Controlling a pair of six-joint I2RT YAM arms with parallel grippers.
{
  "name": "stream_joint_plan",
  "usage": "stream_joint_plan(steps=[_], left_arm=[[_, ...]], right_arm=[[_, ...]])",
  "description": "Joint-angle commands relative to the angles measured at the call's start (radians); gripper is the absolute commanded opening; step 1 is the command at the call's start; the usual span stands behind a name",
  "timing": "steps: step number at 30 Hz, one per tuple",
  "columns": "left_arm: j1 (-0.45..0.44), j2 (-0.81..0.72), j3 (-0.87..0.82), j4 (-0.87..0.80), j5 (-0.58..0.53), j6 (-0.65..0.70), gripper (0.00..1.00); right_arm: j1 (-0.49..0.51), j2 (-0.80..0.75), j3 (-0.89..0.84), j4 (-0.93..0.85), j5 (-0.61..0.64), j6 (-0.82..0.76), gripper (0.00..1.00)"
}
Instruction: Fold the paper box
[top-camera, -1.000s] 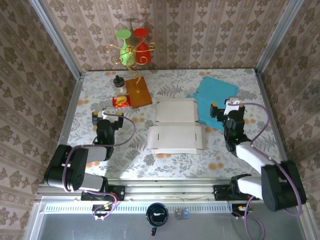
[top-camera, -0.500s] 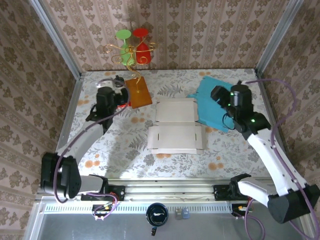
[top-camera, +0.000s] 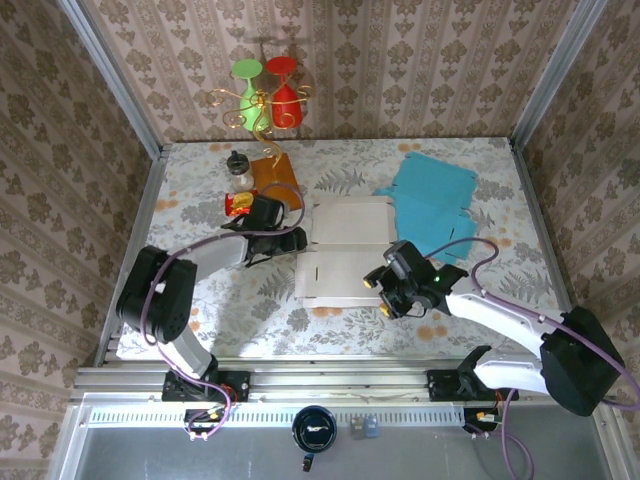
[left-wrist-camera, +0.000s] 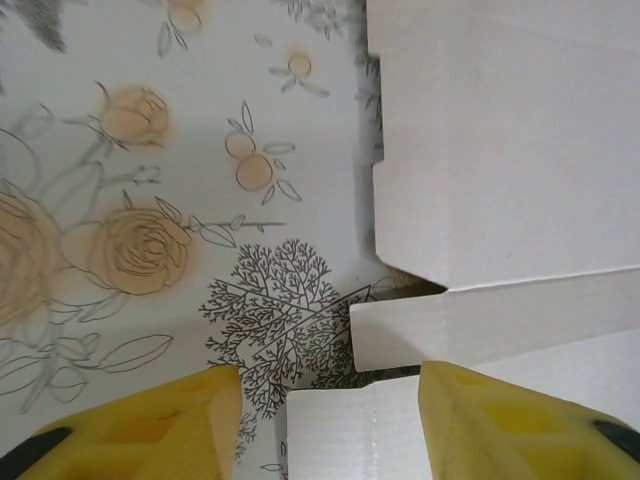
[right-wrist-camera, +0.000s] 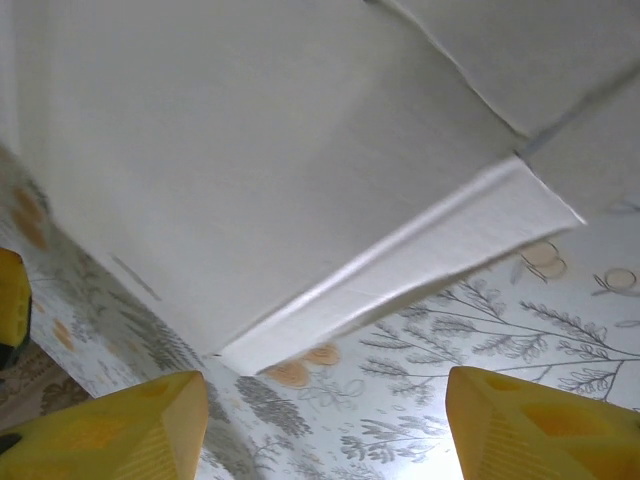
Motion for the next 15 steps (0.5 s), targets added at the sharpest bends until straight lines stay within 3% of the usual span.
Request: stream_joint_plan(steps=[1, 15], left_arm=[[-0.002, 0.038, 0.020, 0.023, 0.065, -0.025, 0.49], [-0.019, 0.126, 0.002, 0.065, 0.110, -0.043, 0.44]], right_arm=[[0.041, -0.009, -0.054, 0.129, 0.016, 0.194, 0.67], [0.070, 0.105, -0.199, 0.519, 0.084, 0.255, 0.69]])
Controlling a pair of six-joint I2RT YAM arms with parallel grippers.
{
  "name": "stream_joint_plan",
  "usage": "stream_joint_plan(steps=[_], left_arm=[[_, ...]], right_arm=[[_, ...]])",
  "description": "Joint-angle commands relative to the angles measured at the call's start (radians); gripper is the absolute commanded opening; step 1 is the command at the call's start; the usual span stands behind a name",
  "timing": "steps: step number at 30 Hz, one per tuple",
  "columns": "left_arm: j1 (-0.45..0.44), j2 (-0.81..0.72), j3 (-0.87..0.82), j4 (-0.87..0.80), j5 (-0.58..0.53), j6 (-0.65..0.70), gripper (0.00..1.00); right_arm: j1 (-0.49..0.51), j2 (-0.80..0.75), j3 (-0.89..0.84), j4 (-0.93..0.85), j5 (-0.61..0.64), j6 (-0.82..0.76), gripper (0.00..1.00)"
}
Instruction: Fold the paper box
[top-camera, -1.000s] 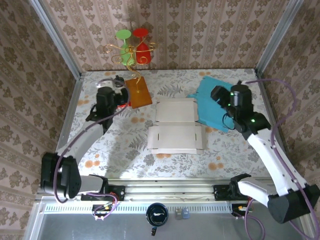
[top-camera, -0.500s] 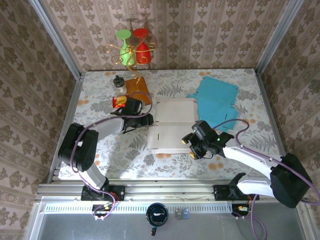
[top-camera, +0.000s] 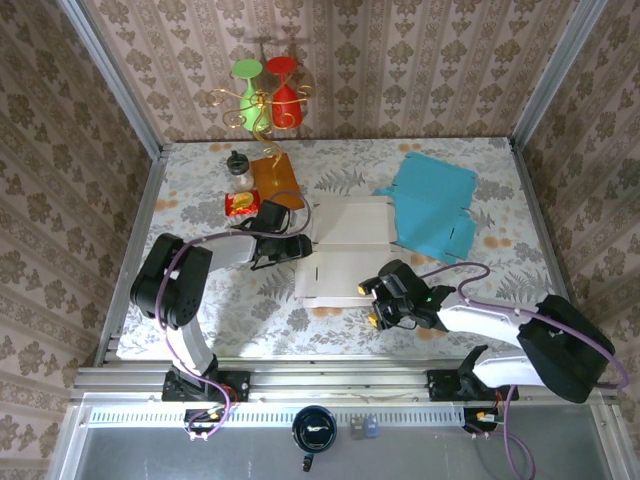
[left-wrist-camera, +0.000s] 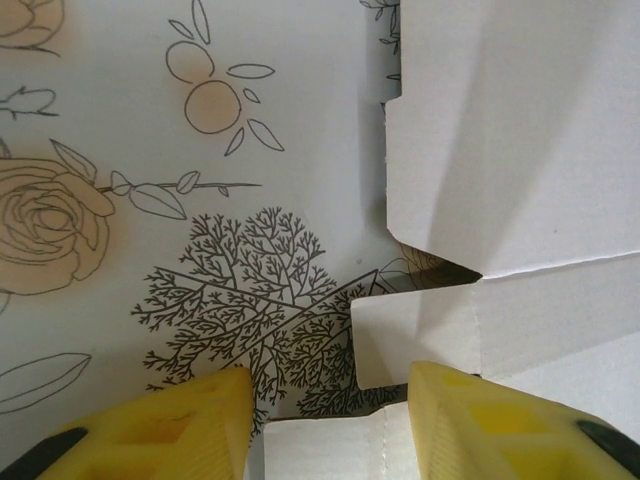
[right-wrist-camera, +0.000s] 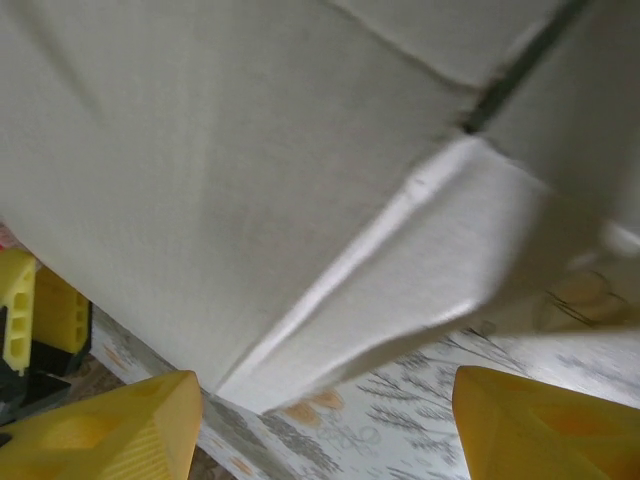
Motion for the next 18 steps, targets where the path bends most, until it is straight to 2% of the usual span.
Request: stream_joint_plan(steps=[1, 8, 18], left_arm=[[-0.010, 0.029, 0.001, 0.014, 0.039, -0.020, 0.44], [-0.022, 0.035, -0.004, 0.022, 0.054, -0.034, 0.40], [-0.045, 0.037, -0.013, 0.029, 0.079, -0.058, 0.36]], right_arm=[[0.004, 0.029, -0.022, 0.139, 0.052, 0.022, 0.69], [-0.025, 0.038, -0.044, 0.193, 0.066, -0.014, 0.67], [-0.120, -0.074, -0.069, 0.181, 0.100, -0.137, 0.63]])
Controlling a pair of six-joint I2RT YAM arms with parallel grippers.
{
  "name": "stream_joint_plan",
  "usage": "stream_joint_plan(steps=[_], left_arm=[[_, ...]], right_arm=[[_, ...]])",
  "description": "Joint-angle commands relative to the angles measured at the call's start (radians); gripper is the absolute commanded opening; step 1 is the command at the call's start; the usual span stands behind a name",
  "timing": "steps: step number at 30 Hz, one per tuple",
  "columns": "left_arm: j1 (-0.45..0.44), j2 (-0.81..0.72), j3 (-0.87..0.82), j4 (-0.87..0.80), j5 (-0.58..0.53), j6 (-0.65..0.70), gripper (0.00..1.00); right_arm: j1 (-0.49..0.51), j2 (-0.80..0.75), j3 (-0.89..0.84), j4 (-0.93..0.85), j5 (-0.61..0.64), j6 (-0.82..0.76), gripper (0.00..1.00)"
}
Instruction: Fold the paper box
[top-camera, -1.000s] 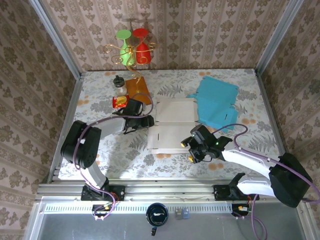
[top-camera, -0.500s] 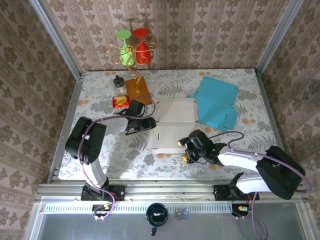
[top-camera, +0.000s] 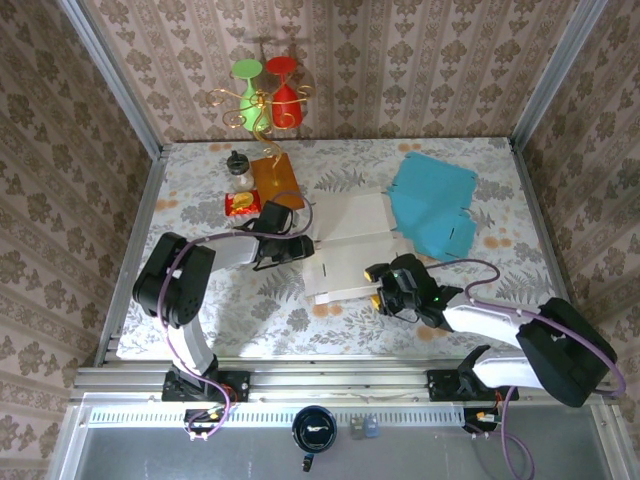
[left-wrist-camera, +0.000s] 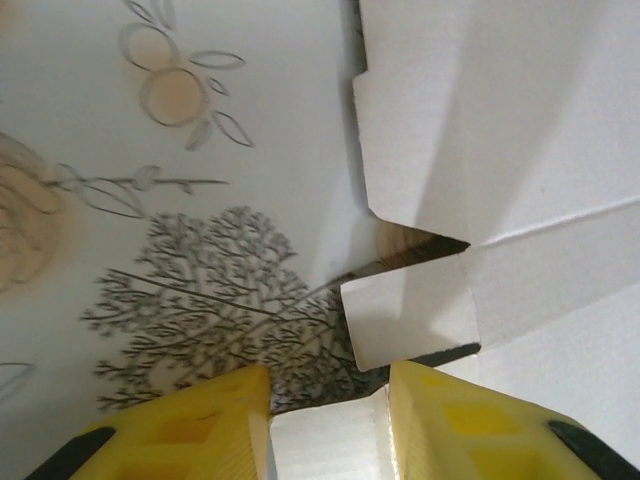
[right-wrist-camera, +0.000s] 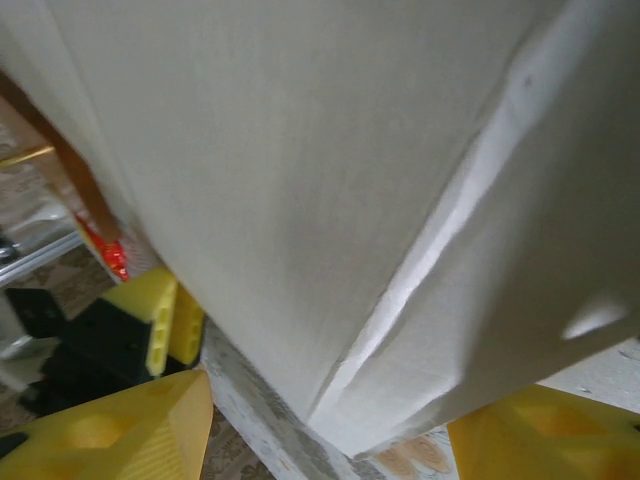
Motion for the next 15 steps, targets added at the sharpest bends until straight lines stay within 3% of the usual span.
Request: stream_joint_plan(steps=[1, 9, 15], left_arm=[[-0.026, 0.024, -0.012, -0.002, 0.063, -0.020, 0.36], [-0.044, 0.040, 0.003, -0.014, 0.073, -0.019, 0.35], [-0.048, 0.041, 0.018, -0.032, 0.071, -0.012, 0.34]], right_arm=[[-0.026, -0.044, -0.022, 0.018, 0.056, -0.062, 0.62], [-0.060, -0.055, -0.044, 0.090, 0.069, -0.106, 0.51], [-0.062, -0.067, -0.032, 0.078, 0.083, -0.114, 0.34]])
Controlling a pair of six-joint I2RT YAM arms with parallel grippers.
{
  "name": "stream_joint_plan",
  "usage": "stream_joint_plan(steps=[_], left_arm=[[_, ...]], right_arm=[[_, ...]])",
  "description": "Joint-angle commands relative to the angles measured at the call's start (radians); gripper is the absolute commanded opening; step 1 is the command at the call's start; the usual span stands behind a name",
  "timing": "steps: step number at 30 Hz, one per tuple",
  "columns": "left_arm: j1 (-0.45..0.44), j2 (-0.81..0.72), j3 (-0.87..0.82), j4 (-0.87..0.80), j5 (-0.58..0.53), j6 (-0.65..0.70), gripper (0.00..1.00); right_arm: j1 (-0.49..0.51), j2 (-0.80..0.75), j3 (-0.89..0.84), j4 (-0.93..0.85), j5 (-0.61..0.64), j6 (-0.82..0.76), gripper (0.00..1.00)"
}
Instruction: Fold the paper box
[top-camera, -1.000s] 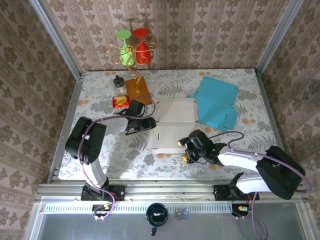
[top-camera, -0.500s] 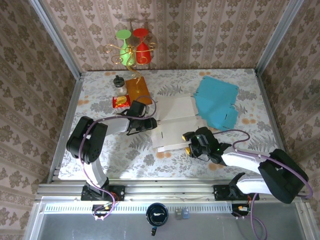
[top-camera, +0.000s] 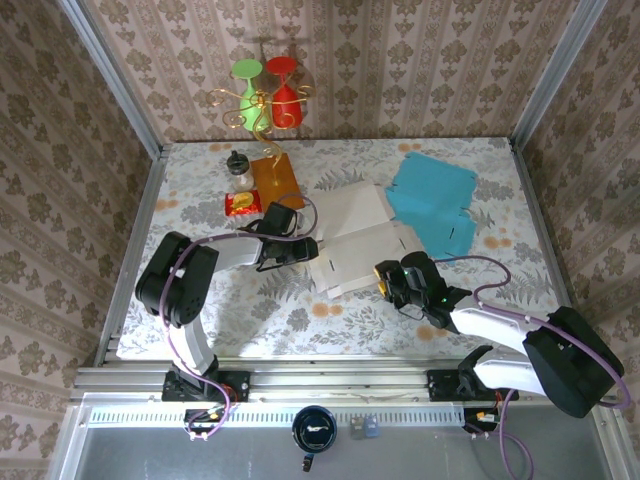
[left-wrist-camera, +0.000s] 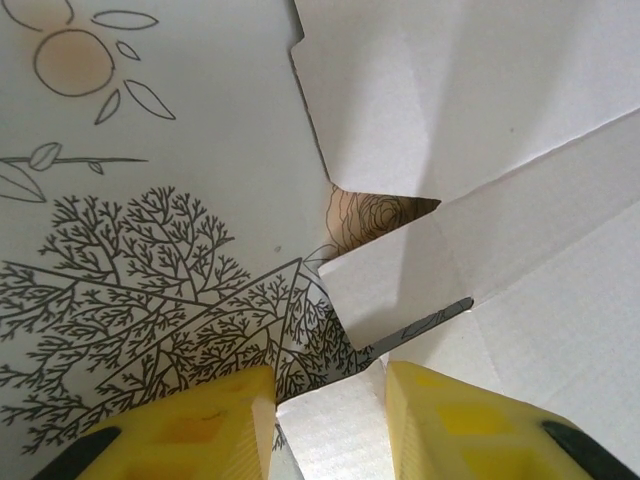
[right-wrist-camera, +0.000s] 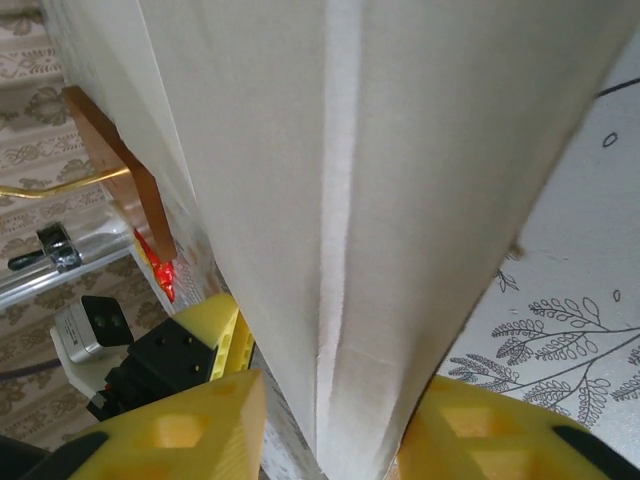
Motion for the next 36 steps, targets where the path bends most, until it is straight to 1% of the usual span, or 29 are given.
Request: stream_joint_plan(steps=[1, 5, 9, 12, 15, 22, 25, 27, 29, 36], left_arm=[[-0.026, 0.030, 0.015, -0.043, 0.051, -0.011, 0.34], [-0.028, 0.026, 0.017, -0.044, 0.052, -0.009, 0.34], [-0.029, 0.020, 0.020, -0.046, 0.051, -0.006, 0.34], [-0.030, 0.018, 0.017, -0.047, 0.050, -0.004, 0.34], [-0.031, 0.018, 0.017, -0.046, 0.052, -0.004, 0.34], [-0.031, 0.017, 0.020, -0.048, 0.055, -0.001, 0.33], [-0.031, 0.017, 0.024, -0.051, 0.054, 0.002, 0.33], [-0.030, 0.011, 0.029, -0.054, 0.055, 0.004, 0.34], [-0.031, -0.008, 0.034, -0.059, 0.049, 0.002, 0.37], [-0.033, -0.159, 0.089, -0.113, -0.028, 0.002, 0.52]], right_arm=[[-0.004, -0.028, 0.006, 0.007, 0.050, -0.020, 0.30], [-0.004, -0.045, 0.024, -0.020, 0.063, -0.028, 0.17], [-0.007, -0.043, 0.056, -0.033, 0.062, -0.045, 0.10], [-0.007, -0.035, 0.077, -0.033, 0.059, -0.056, 0.10], [-0.009, -0.029, 0.089, -0.032, 0.061, -0.065, 0.14], [-0.012, -0.010, 0.102, -0.026, 0.057, -0.062, 0.15], [-0.012, -0.019, 0.108, -0.039, 0.063, -0.065, 0.09], [-0.013, -0.032, 0.122, -0.061, 0.068, -0.079, 0.03], [-0.017, -0.043, 0.150, -0.087, 0.068, -0.102, 0.00], [-0.049, -0.058, 0.331, -0.213, 0.043, -0.203, 0.00]])
